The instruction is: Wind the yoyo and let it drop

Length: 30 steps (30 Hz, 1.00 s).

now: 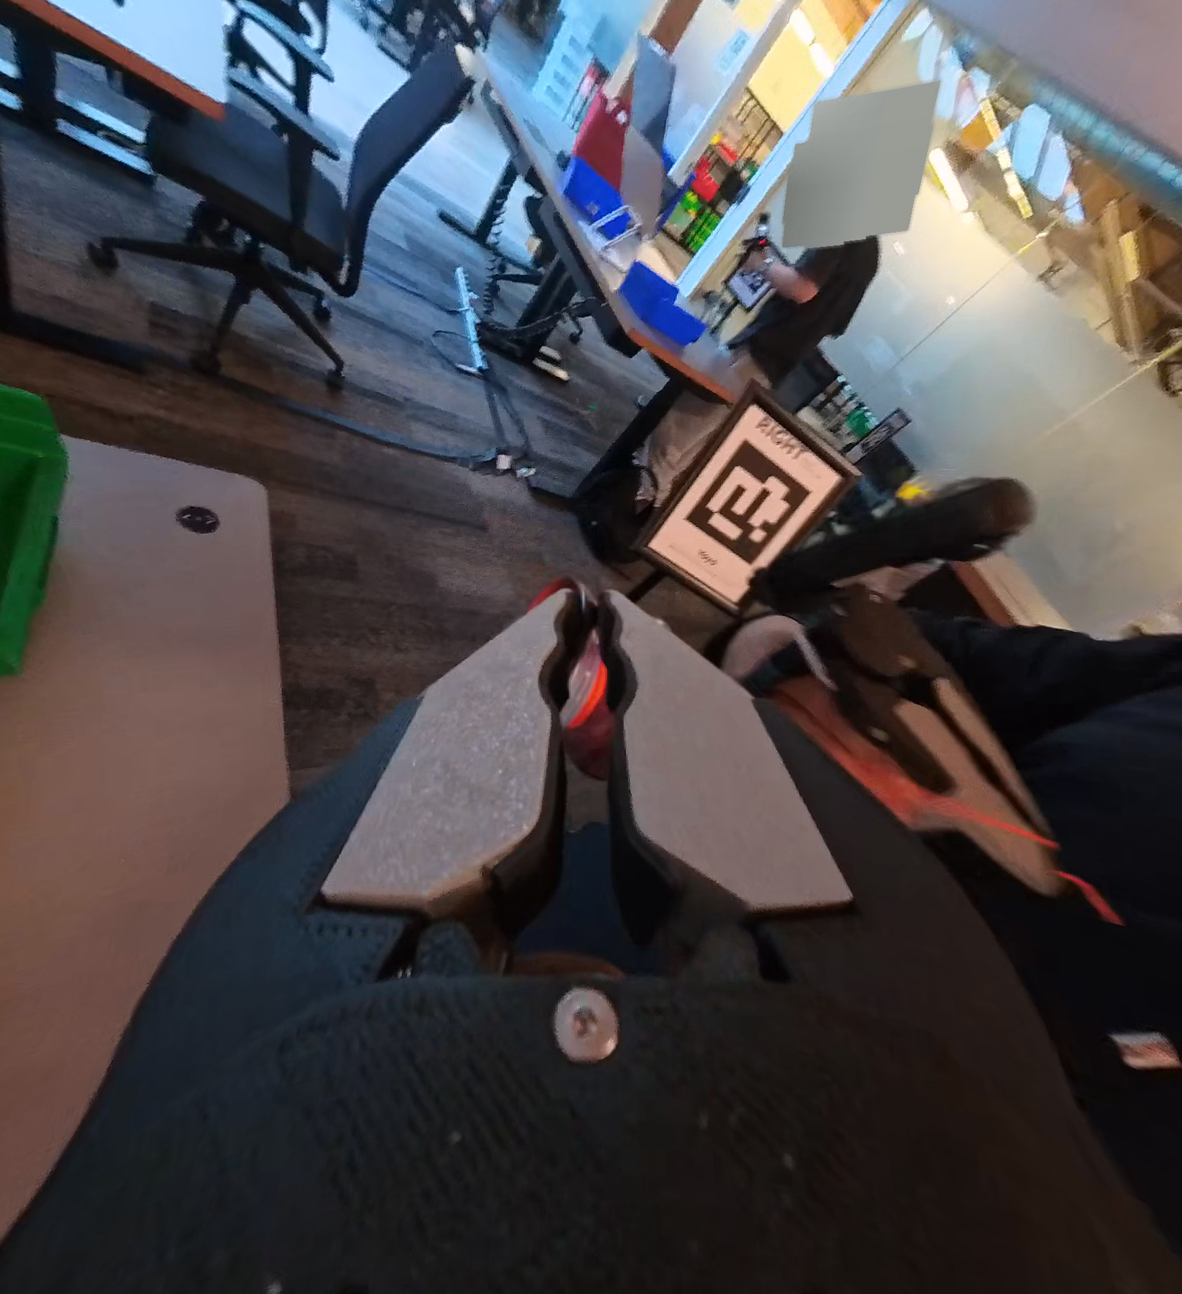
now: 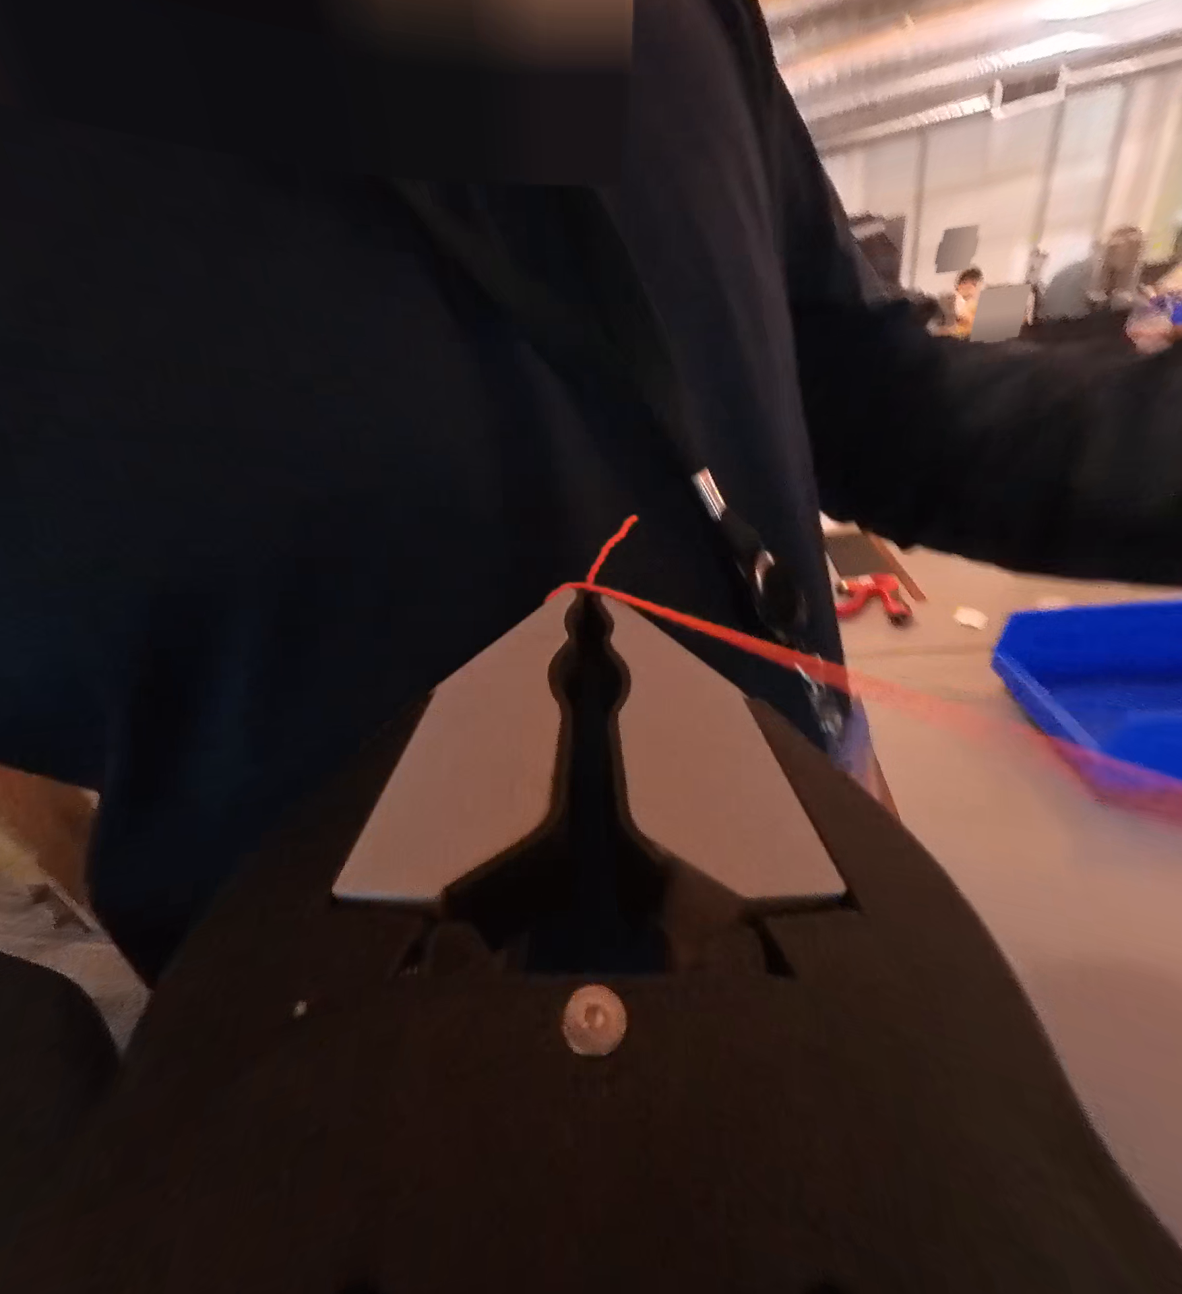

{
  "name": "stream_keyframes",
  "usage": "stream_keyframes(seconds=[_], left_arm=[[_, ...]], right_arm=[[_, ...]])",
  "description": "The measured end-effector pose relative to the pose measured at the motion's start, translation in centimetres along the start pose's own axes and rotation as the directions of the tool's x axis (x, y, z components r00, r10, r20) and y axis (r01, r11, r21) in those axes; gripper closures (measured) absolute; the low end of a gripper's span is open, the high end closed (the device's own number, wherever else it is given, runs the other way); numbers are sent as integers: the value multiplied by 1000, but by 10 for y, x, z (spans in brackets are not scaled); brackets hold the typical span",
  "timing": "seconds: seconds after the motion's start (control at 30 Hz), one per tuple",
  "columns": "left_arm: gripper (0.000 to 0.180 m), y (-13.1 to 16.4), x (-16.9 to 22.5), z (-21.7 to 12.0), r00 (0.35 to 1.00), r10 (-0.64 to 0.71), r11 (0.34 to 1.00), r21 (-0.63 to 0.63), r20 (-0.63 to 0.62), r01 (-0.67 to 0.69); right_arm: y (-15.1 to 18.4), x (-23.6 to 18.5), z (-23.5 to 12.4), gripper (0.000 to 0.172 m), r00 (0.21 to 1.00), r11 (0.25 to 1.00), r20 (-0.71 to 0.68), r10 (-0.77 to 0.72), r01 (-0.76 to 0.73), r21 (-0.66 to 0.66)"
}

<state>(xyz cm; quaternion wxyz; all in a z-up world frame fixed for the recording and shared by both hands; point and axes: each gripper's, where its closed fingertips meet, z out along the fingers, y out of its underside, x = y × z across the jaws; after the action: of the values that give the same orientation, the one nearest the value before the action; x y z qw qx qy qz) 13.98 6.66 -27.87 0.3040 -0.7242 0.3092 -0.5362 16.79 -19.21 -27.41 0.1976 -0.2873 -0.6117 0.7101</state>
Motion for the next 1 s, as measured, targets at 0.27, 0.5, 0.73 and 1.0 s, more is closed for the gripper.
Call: stream_keyframes(seconds=[0.27,0.5,0.73,1.0], left_arm=[[180,56,-21,21,998,12,990,-144,54,-4],[180,105,-4,37,995,-84,974,-214,-61,69],[180,113,53,46,955,-45,969,-244,-293,-29],[180,94,110,33,869,-4,978,-185,-495,-100]], right_arm=[[-40,31,-10,172,969,992,-247,-6,37,120],[-99,46,-86,172,853,973,-519,62,65,223],[-134,61,-161,172,454,989,-887,-88,147,-23],[-55,87,-249,172,-28,734,-777,-629,-352,-582]])
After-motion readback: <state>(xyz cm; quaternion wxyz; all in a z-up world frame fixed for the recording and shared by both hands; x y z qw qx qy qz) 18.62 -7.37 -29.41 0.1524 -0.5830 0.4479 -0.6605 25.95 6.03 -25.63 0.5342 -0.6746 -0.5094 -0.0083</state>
